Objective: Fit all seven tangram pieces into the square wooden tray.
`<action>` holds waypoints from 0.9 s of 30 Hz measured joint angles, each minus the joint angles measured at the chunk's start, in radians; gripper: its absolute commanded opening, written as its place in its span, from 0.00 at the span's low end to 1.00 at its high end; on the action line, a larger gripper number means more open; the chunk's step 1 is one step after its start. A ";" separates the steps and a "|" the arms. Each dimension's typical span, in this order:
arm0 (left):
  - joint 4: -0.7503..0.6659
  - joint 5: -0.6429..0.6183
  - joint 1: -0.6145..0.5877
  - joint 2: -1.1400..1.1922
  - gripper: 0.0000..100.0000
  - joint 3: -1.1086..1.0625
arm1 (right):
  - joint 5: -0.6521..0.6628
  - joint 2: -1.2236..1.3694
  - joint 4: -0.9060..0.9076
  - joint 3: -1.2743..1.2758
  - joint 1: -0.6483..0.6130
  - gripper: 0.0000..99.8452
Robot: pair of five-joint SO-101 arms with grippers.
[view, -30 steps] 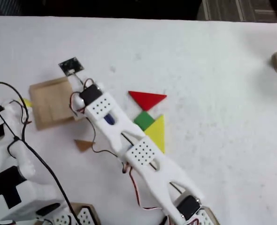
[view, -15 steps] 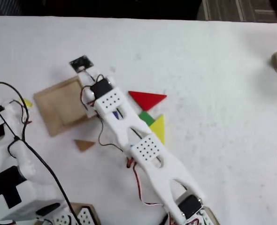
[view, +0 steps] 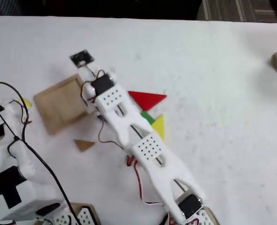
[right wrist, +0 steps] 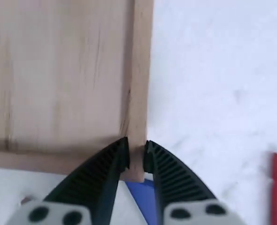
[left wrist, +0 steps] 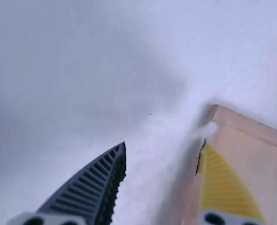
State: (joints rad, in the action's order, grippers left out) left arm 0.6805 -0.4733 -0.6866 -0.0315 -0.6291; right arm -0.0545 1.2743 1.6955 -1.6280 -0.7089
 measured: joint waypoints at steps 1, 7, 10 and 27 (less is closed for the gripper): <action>-0.003 0.000 0.000 0.000 0.27 0.000 | -0.008 -0.026 0.000 0.015 0.015 0.01; -0.028 0.000 0.000 0.000 0.27 0.000 | -0.012 -0.229 0.003 0.258 0.115 0.01; -0.029 0.000 0.006 0.000 0.27 0.000 | -0.012 -0.365 0.003 0.427 0.126 0.01; -0.031 0.000 0.018 0.000 0.27 0.000 | 0.361 -1.507 -0.229 1.841 0.689 0.01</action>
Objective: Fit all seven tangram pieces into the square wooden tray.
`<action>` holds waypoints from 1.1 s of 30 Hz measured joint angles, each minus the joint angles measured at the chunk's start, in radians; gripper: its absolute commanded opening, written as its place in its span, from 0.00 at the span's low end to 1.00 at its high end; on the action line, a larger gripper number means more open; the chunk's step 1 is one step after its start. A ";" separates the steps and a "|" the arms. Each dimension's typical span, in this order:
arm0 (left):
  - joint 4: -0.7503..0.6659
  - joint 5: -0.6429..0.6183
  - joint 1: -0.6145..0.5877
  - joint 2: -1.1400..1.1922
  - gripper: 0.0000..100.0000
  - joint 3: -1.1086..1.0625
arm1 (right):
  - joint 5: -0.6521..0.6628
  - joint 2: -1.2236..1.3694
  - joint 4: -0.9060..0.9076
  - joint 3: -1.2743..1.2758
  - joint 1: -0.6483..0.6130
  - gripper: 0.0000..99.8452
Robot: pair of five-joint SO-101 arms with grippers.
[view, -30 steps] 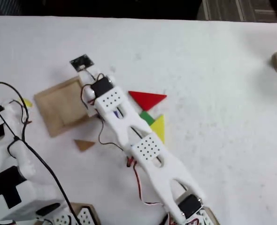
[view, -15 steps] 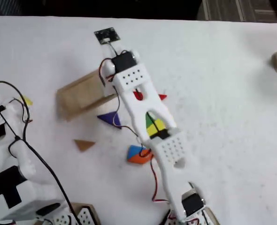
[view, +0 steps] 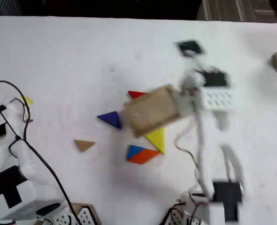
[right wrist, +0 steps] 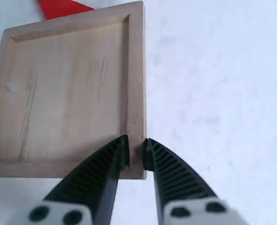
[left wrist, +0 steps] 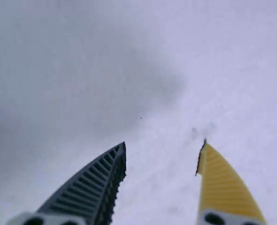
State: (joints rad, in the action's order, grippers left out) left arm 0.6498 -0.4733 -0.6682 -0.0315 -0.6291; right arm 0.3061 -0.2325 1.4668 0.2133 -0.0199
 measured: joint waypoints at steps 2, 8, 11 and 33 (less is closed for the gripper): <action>0.000 0.000 0.002 0.000 0.27 0.000 | 0.055 -0.124 -0.044 0.133 0.112 0.01; 0.000 0.000 0.006 0.000 0.27 0.000 | 0.264 -0.334 -0.068 0.348 0.407 0.01; 0.000 0.000 0.006 0.000 0.27 0.000 | 0.382 -0.351 -0.084 0.393 0.551 0.01; 0.000 0.040 0.006 0.000 0.27 0.000 | 0.624 -0.318 -0.397 0.663 0.798 0.24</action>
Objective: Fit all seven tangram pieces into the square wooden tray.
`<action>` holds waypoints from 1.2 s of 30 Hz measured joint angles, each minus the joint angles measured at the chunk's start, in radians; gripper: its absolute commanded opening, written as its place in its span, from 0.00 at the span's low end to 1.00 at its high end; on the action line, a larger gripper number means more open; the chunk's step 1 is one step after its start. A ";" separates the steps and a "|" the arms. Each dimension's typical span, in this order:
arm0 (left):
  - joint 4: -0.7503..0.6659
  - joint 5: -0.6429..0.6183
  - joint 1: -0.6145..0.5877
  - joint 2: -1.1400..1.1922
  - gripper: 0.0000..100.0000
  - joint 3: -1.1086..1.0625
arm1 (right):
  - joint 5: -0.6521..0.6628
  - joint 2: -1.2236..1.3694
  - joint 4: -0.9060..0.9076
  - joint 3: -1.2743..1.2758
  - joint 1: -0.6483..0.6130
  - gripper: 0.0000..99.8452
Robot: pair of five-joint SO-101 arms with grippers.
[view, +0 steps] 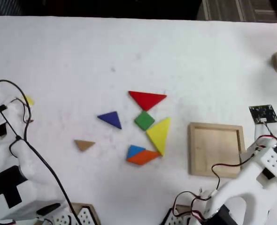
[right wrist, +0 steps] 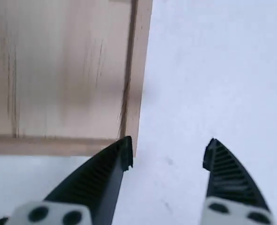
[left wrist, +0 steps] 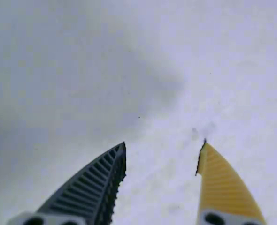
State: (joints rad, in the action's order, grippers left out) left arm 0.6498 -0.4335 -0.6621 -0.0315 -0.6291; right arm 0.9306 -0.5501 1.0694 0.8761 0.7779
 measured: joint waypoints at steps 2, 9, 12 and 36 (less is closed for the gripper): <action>0.000 0.000 0.000 0.000 0.27 0.000 | -0.066 0.000 -0.081 0.048 -0.035 0.24; 0.000 0.000 0.000 0.000 0.27 0.000 | -0.190 0.092 -0.358 0.199 -0.149 0.15; 0.000 0.000 0.000 0.000 0.27 0.000 | -0.230 0.138 -0.414 0.201 -0.153 0.12; -0.025 0.183 0.160 0.000 0.27 -0.031 | -0.387 0.252 -0.273 0.169 -0.301 0.02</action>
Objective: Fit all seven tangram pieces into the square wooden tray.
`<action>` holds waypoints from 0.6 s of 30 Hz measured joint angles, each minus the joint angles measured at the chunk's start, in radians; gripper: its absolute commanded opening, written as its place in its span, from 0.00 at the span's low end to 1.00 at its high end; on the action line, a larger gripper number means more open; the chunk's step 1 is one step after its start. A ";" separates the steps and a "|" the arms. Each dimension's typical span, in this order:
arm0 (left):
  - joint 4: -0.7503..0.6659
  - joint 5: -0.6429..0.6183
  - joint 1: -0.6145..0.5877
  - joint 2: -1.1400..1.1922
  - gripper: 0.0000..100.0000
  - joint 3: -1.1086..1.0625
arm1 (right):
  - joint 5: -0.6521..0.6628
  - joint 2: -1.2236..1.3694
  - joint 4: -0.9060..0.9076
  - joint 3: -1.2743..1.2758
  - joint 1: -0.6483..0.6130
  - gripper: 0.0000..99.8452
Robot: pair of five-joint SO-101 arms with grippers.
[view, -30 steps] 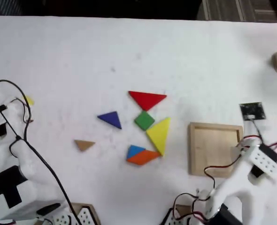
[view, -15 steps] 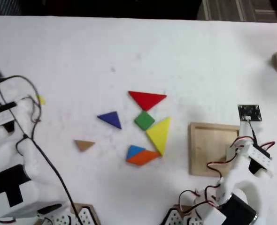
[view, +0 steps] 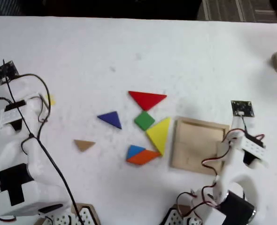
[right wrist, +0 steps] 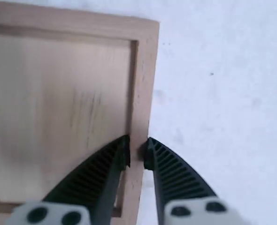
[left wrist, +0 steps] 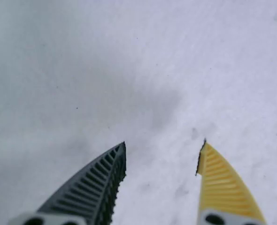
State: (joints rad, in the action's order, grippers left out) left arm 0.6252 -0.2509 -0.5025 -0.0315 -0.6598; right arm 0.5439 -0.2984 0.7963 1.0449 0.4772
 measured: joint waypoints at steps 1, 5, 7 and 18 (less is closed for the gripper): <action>0.000 0.000 0.000 0.000 0.27 0.000 | -0.011 -0.006 0.023 0.000 -0.028 0.02; 0.000 0.000 0.000 0.000 0.27 0.000 | -0.055 -0.068 0.092 0.012 -0.152 0.02; 0.000 0.000 0.000 0.000 0.27 0.000 | -0.109 -0.092 0.115 0.014 -0.219 0.02; 0.000 0.003 0.000 0.000 0.27 0.000 | -0.482 -0.121 0.149 0.015 -0.606 0.02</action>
State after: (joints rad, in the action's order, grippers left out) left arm 0.6252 -0.2478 -0.5025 -0.0315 -0.6598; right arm 0.0621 -0.4196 0.9452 1.0602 -0.1289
